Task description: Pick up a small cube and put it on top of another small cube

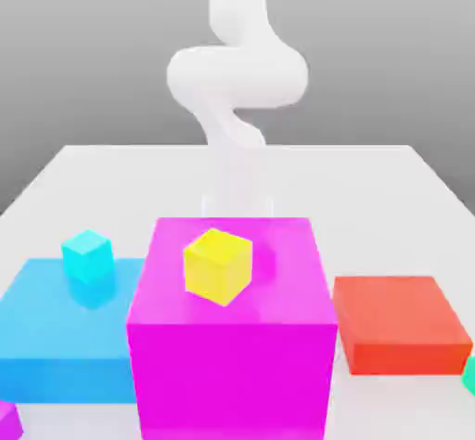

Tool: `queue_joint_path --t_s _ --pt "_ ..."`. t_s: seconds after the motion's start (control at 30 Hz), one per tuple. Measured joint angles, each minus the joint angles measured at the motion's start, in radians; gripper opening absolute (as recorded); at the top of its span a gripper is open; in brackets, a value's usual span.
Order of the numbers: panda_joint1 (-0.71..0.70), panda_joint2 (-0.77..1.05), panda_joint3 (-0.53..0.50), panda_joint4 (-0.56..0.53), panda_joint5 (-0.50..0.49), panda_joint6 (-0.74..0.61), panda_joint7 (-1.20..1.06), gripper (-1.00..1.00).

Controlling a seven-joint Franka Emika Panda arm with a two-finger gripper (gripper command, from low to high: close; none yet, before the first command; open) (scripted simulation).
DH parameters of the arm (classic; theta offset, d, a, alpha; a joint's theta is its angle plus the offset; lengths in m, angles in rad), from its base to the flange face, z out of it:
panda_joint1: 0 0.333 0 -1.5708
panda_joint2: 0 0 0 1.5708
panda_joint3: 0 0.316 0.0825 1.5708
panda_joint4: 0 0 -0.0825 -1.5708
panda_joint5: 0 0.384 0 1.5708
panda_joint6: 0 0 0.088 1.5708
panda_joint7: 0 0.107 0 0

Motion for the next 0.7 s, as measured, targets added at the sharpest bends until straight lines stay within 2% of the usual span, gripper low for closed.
queue_joint_path --t_s 0.43,0.7 --pt "-0.017 0.475 0.266 0.028 -0.185 0.101 0.264 0.00" --pt "0.073 0.767 0.342 0.046 -0.315 0.158 0.437 0.00"
